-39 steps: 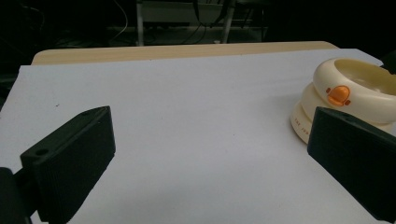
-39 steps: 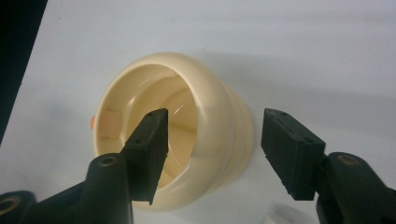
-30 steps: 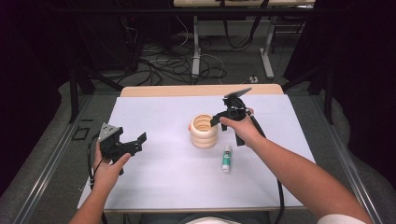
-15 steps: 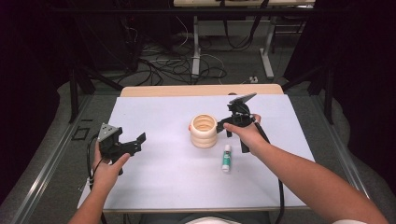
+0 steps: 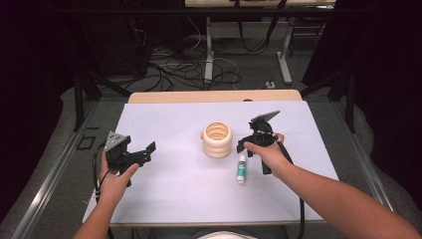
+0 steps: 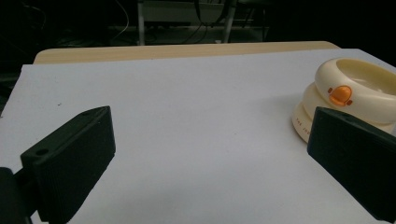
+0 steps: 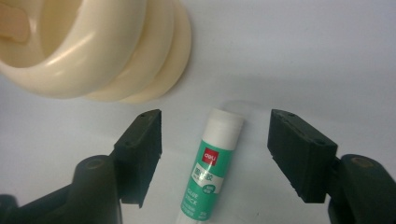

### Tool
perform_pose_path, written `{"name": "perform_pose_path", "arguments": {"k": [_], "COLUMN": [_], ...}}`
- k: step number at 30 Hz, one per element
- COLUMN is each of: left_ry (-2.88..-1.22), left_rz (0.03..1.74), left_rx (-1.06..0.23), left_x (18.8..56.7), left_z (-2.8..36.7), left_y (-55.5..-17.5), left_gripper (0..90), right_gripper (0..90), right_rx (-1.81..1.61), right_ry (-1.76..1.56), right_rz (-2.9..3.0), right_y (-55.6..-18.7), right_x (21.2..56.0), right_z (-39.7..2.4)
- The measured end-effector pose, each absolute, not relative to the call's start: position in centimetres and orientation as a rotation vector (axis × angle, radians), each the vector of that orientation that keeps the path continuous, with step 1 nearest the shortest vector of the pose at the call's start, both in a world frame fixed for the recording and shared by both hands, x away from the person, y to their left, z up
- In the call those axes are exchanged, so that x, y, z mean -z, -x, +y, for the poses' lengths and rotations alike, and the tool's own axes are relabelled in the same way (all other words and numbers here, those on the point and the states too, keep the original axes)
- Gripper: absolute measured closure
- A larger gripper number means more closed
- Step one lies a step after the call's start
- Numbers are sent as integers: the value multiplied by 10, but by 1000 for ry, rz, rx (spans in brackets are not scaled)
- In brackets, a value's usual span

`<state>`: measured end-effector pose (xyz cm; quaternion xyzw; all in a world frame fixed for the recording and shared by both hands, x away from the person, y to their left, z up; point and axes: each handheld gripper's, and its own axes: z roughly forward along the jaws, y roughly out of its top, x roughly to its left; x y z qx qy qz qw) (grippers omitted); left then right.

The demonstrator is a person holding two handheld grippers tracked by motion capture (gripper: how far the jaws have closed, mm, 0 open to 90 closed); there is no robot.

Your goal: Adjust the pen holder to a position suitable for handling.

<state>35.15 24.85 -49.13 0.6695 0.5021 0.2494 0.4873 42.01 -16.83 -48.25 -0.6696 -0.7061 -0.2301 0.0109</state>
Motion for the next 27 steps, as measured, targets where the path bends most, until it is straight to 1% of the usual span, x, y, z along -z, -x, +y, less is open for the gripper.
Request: {"name": "perform_pose_path", "arguments": {"k": [2,5,6,10,11,13,15,21,27], "left_ry": [-1633,-1630,-1630,-1630,-1632,-1631,-1633,-1630,-1638], "left_rz": [1219,1218,1219,1222,1222,1221,1219,1223,1219], "left_rx": [-607,-609,-607,-606,-607,-605,-608,-611,-599], "left_x": [491,492,492,492,492,492,492,492,494], "left_z": [249,248,248,248,248,247,247,248,249], "left_y": [-352,-352,-352,-352,-352,-352,-352,-352,-354], "left_gripper": [10,10,10,11,11,11,11,11,11], "right_gripper": [369,414,414,459,486,503,509,531,532], "right_rx": [711,680,680,722,711,698,728,668,614], "right_ry": [2111,2130,2130,2155,2149,2148,2152,2150,2141], "right_rz": [-2170,-2146,-2146,-2057,-2044,-2011,-1984,-1914,-1918], "right_y": [-418,-417,-417,-418,-418,-418,-418,-417,-417], "right_x": [486,493,493,500,503,505,507,516,519], "right_z": [-169,-173,-173,-177,-180,-182,-182,-180,-176]}}
